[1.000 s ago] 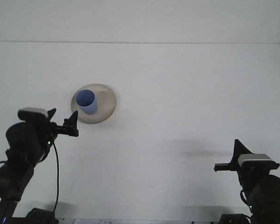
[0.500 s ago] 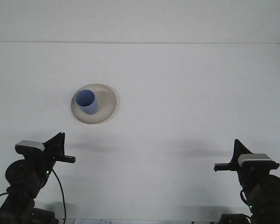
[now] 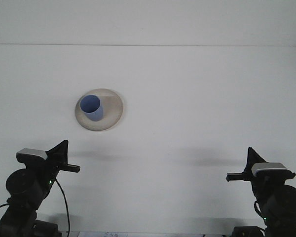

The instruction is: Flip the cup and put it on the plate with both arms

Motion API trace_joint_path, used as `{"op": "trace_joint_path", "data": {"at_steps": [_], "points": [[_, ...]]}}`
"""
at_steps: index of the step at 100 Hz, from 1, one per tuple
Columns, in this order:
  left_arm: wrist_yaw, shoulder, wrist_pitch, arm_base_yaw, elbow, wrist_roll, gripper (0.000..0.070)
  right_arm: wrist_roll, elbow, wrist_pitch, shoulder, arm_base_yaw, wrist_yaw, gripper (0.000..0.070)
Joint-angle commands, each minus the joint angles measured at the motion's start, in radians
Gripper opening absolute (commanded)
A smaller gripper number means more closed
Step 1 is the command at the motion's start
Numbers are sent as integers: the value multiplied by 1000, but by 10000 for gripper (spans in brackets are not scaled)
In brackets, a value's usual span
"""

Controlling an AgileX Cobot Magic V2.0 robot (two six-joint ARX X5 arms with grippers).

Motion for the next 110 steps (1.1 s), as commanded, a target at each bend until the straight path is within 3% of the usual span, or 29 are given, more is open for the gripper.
{"op": "trace_joint_path", "data": {"at_steps": [1, 34, 41, 63, 85, 110], "points": [[-3, 0, 8, -2, 7, -1, 13, 10, 10, 6, 2, 0, 0, 0], [-7, -41, 12, 3, 6, 6, 12, 10, 10, 6, 2, 0, 0, 0], [-8, -79, 85, 9, -22, 65, 13, 10, 10, 6, 2, 0, 0, 0], [-8, -261, 357, 34, -290, 64, 13, 10, 10, 6, 2, 0, 0, 0], [-8, -444, 351, 70, -464, 66, 13, 10, 10, 6, 2, 0, 0, 0], [-7, -440, 397, 93, -521, 72, 13, 10, 10, 8, 2, 0, 0, 0]]}}
